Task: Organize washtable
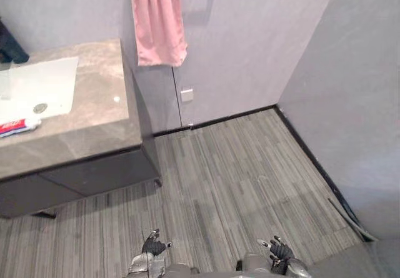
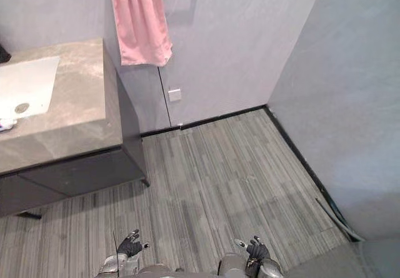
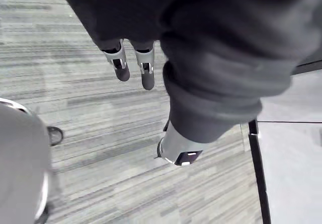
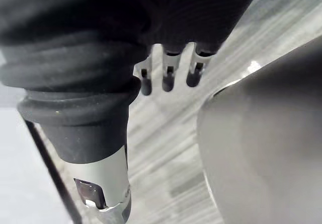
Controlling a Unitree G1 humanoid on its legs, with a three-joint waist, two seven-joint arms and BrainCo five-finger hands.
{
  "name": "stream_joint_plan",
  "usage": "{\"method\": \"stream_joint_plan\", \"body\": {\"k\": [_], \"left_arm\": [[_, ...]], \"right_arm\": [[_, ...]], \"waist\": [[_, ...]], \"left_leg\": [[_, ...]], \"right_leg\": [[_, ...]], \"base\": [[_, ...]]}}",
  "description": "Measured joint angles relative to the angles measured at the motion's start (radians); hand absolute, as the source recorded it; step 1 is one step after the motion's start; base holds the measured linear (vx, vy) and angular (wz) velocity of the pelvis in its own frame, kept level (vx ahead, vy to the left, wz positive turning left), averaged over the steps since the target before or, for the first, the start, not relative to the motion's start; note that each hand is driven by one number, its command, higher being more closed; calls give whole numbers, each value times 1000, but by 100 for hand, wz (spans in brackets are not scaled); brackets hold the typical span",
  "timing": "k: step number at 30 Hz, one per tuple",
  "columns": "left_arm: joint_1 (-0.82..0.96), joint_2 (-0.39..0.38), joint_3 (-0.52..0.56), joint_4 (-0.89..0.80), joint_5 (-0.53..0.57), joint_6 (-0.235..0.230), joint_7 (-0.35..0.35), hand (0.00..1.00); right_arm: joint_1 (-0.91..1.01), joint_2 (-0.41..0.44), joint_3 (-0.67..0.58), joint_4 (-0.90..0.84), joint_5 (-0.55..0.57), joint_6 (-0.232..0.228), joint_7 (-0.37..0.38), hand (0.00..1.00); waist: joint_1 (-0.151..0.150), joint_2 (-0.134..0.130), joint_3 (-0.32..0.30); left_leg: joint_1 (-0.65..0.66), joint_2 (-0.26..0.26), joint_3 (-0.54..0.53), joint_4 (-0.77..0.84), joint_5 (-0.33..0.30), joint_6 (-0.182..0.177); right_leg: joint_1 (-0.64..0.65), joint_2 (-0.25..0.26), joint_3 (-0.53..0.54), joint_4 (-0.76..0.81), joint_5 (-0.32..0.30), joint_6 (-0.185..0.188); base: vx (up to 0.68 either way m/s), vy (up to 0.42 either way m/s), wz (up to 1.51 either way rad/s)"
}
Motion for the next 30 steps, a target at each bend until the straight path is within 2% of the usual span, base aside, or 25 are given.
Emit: {"method": "stream_joint_plan", "body": {"k": [2,4,5,6,7,8,9,10,11,12,13,15,16,19,20,21,22,23,24,25,29,30], "left_arm": [[-8,-2,-2,0,0,0,-1,0],[-1,-2,-2,0,0,1,-1,0],[13,-2,0,1,0,2,-1,0],[18,-3,3,0,2,2,-2,0],[17,-20,23,6,3,7,0,0],[16,-40,41,-4,4,8,1,0],[17,-53,72,-23,7,8,0,0],[13,-62,102,-31,12,9,0,0],[19,-70,123,-53,13,9,2,0],[19,-69,127,-62,13,9,3,0],[16,-66,127,-76,13,9,8,0],[16,-70,119,-112,13,6,14,0],[15,-75,111,-122,13,0,14,0],[1,-66,54,-118,13,-11,15,0],[-1,-65,33,-115,13,-12,16,0],[-3,-63,12,-106,13,-13,16,0],[-8,-60,8,-100,13,-13,16,0],[-23,-47,8,-83,14,-12,16,0],[-23,-36,3,-75,14,-12,16,0],[-25,-33,-3,-70,14,-12,15,0],[-24,-15,-40,-34,25,-8,15,0],[-21,-11,-43,-32,28,-8,15,0]], "right_arm": [[-4,-4,2,-3,3,-1,1,0],[-12,-4,7,-4,2,-3,0,0],[-8,2,11,0,2,-3,0,0],[-4,8,9,-1,6,-5,0,0],[-13,3,0,-3,3,-10,0,0],[-13,1,-1,-3,1,-13,0,0],[-11,-7,0,-15,1,-12,0,0],[-6,-12,0,-27,2,-9,-2,0],[2,-14,3,-34,3,-10,-3,0],[5,-11,3,-38,5,-9,-3,0],[7,-3,4,-40,10,-10,-4,0],[2,9,4,-44,17,-10,-4,0],[2,13,2,-43,22,-10,-4,0],[-11,22,0,-37,23,-10,-5,0],[-12,22,1,-34,23,-10,-5,0],[-19,20,4,-20,23,-10,-6,0],[-22,20,8,-16,23,-10,-7,0],[-22,29,14,-14,22,-10,-8,0],[-19,39,23,0,20,-10,-4,0],[-20,42,22,6,19,-10,-4,0],[-21,33,15,4,1,-12,-1,0],[-20,31,15,3,0,-12,0,0]], "waist": [[-1,7,5],[-14,6,8],[-23,-8,7],[-26,-24,8],[-24,12,7],[-24,19,6],[-23,33,13],[-22,45,21],[-13,44,28],[-9,49,27],[2,28,39],[5,18,40],[6,17,39],[9,11,40],[10,11,38],[16,16,34],[25,14,33],[33,-4,21],[29,-36,10],[30,-42,9],[22,-50,8],[19,-48,9]], "left_leg": [[18,19,-16,-5,0,0],[59,29,-42,-8,-8,-36],[88,23,-74,-3,-33,-79],[107,16,-93,2,-45,-99],[116,52,-115,30,-57,-119],[83,61,-132,116,-52,-129],[-10,84,-138,318,-36,-154],[-91,115,-138,507,18,-181],[-173,172,-128,705,28,-192],[-197,192,-114,772,27,-191],[-240,220,-79,837,25,-187],[-308,239,-39,821,24,-185],[-349,241,-13,741,21,-179],[-374,176,-4,369,23,-167],[-360,136,-16,186,57,-165],[-350,116,-32,92,144,-134],[-338,107,-38,80,187,-116],[-331,84,-30,87,196,-91],[-326,60,-14,88,164,-75],[-319,51,-9,90,150,-68],[-167,-13,1,39,81,-27],[-141,-20,-8,35,71,-20]], "right_leg": [[-53,23,-15,-108,13,-7],[-79,60,9,-285,127,-14],[-76,70,32,-355,250,-50],[-77,63,45,-343,310,-68],[-66,73,15,-297,272,-70],[-46,71,1,-306,238,-74],[-11,76,-22,-324,215,-80],[28,86,-39,-340,199,-90],[83,106,-44,-361,182,-100],[117,109,-48,-371,174,-107],[179,111,-48,-396,164,-113],[256,108,-49,-462,160,-111],[283,107,-54,-498,163,-106],[342,94,-61,-576,169,-81],[358,89,-61,-600,169,-62],[369,90,-49,-614,160,-40],[374,88,-33,-614,153,-29],[383,63,-13,-610,138,-4],[374,31,-3,-583,119,22],[364,17,3,-551,113,32],[165,-77,74,37,118,102],[147,-86,70,89,114,97]], "base": [[324,-52,25],[433,-132,44],[351,-143,48],[459,-206,53],[453,-232,53],[525,-298,57],[410,-263,59],[399,-253,40],[393,-199,16],[445,-205,-1],[409,-170,2],[280,-102,8],[224,-12,10],[255,61,10],[347,165,-2],[290,172,-18],[333,201,-37],[376,179,-34],[373,161,-23],[355,161,-10],[324,178,7],[369,131,45]]}}
